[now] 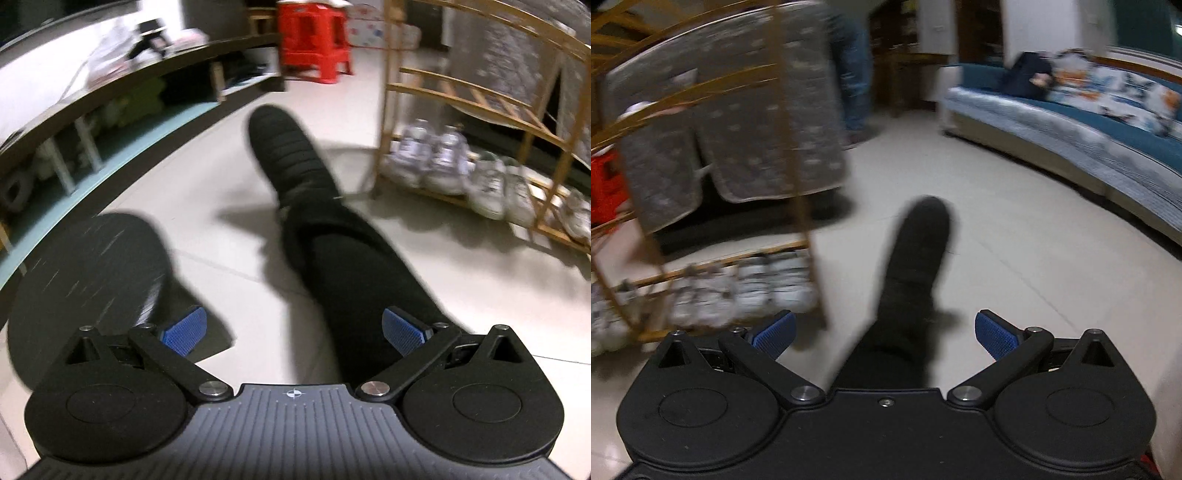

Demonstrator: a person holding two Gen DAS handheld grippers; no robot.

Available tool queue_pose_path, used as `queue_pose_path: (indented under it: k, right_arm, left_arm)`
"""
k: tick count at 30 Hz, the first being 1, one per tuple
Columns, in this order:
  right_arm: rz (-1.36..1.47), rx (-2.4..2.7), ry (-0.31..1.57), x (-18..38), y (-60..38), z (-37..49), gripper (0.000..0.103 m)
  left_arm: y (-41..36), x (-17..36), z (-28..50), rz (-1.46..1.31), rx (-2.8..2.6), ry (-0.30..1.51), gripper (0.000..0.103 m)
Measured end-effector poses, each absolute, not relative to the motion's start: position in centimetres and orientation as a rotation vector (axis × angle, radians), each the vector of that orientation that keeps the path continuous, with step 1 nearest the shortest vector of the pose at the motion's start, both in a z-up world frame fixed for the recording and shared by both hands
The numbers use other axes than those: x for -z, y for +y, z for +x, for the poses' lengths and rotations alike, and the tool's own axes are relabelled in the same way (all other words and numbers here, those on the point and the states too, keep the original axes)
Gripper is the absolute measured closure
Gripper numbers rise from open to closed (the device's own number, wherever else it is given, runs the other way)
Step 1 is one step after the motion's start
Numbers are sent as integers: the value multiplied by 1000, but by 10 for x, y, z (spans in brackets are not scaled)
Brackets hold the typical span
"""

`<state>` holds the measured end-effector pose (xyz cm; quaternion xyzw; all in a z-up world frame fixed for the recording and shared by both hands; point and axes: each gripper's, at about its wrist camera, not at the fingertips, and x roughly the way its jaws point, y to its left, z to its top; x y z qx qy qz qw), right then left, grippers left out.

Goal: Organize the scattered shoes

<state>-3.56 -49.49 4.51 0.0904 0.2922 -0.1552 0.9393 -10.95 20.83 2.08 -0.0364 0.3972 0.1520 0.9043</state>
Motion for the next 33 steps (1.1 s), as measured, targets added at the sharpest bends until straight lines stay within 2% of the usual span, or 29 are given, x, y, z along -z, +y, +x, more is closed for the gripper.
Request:
queue_pose_path:
  k: [10, 15, 18, 33]
  right_arm:
    - [65, 66, 611, -87, -396, 44, 0]
    - [60, 3, 606, -91, -355, 64, 0]
    - [73, -17, 629, -76, -336, 71, 0]
    - [36, -19, 787, 51, -278, 74, 0]
  left_arm:
    - [116, -72, -35, 4, -49, 717, 1]
    - [67, -86, -2, -8, 47, 675, 0]
    - [40, -76, 5, -23, 72, 665, 0]
    - [-35, 9, 32, -101, 124, 860, 0]
